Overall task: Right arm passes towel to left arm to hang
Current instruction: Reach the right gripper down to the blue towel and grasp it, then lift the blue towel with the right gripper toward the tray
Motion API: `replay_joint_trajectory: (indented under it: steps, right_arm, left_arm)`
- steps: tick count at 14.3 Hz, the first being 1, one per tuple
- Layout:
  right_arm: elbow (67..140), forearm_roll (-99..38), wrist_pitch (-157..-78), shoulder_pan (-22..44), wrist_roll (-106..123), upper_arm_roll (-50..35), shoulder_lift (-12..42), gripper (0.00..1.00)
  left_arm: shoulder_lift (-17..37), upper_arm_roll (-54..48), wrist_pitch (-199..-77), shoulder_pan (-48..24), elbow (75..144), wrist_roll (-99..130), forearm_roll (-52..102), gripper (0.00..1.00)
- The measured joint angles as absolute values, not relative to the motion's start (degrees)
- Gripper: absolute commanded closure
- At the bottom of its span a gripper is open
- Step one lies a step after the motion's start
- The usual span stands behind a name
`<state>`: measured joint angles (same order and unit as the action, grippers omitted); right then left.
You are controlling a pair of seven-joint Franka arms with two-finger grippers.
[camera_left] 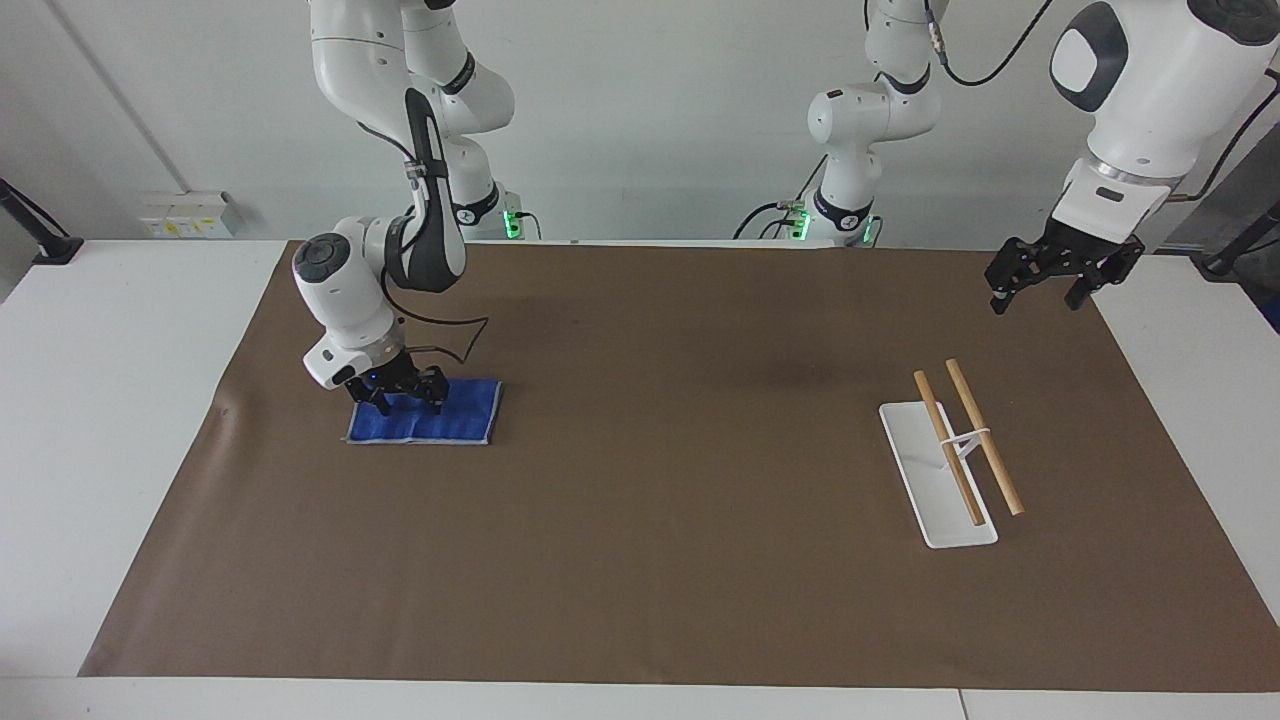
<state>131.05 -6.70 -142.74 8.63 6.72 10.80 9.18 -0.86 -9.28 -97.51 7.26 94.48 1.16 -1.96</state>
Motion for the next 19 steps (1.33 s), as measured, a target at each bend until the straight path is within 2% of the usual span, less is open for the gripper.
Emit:
replay_joint_trajectory:
  steps: [1,8,14,19]
  right_arm:
    - [131.02,-6.7,-142.82,8.59,6.72,10.85,9.12,1.0]
    - [129.98,-6.89,-141.62,8.64,5.75,10.63,8.91,1.0]
    - [121.24,-8.86,-129.79,8.67,5.61,10.07,5.74,1.0]
    - [113.52,-20.13,-122.79,8.91,1.98,8.04,5.27,1.0]
  left_arm:
    - [-0.86,-9.28,-97.51,7.26,94.48,1.16,-1.96,0.0]
    - [-0.86,-9.28,-97.51,7.26,94.48,1.16,-1.96,0.0]
    - [-0.86,-9.28,-97.51,7.26,94.48,1.16,-1.96,0.0]
    - [-0.86,-9.28,-97.51,7.26,94.48,1.16,-1.96,0.0]
